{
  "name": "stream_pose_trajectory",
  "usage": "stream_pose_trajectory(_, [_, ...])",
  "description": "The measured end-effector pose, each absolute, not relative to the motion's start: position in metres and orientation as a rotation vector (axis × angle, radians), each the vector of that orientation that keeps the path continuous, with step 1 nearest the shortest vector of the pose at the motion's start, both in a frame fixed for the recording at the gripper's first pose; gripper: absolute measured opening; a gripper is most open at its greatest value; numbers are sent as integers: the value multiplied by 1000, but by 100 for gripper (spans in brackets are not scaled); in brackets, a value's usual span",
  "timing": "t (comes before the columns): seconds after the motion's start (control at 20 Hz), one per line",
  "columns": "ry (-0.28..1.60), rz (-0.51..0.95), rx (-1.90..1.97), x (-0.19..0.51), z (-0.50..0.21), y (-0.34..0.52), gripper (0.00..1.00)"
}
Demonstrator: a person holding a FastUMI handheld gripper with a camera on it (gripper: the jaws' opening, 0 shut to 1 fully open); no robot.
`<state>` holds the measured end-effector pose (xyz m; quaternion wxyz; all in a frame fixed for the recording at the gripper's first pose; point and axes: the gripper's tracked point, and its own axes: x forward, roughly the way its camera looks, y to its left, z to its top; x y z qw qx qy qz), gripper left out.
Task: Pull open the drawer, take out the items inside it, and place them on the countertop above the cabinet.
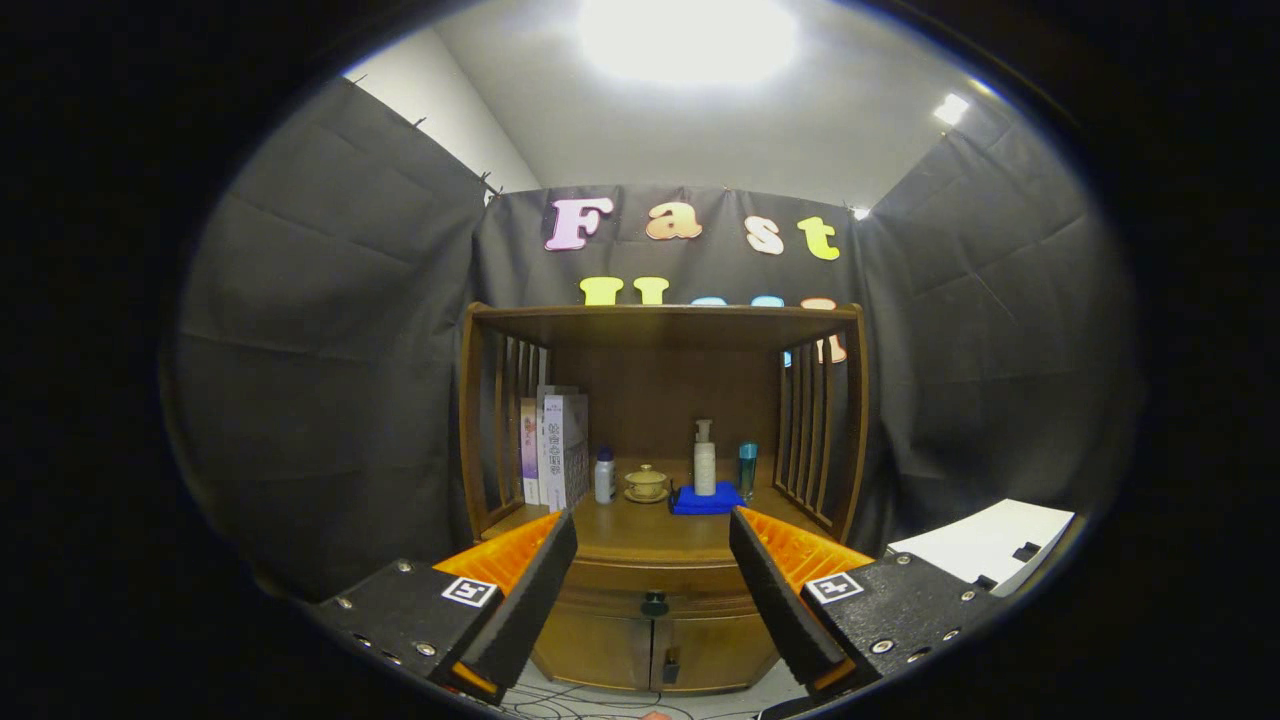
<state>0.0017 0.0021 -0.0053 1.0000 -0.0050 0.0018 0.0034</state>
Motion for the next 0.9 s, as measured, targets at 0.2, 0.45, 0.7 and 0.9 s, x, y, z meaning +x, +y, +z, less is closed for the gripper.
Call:
stream_pose_trajectory(0.2, [12, 12, -35, 3, -12, 4, 96])
stream_pose_trajectory(0.45, [47, 40, -93, 13, -37, 13, 96])
stream_pose_trajectory(0.7, [78, 48, -101, 39, -75, 6, 96])
stream_pose_trajectory(0.9, [93, 32, -100, 80, -111, -1, 96])
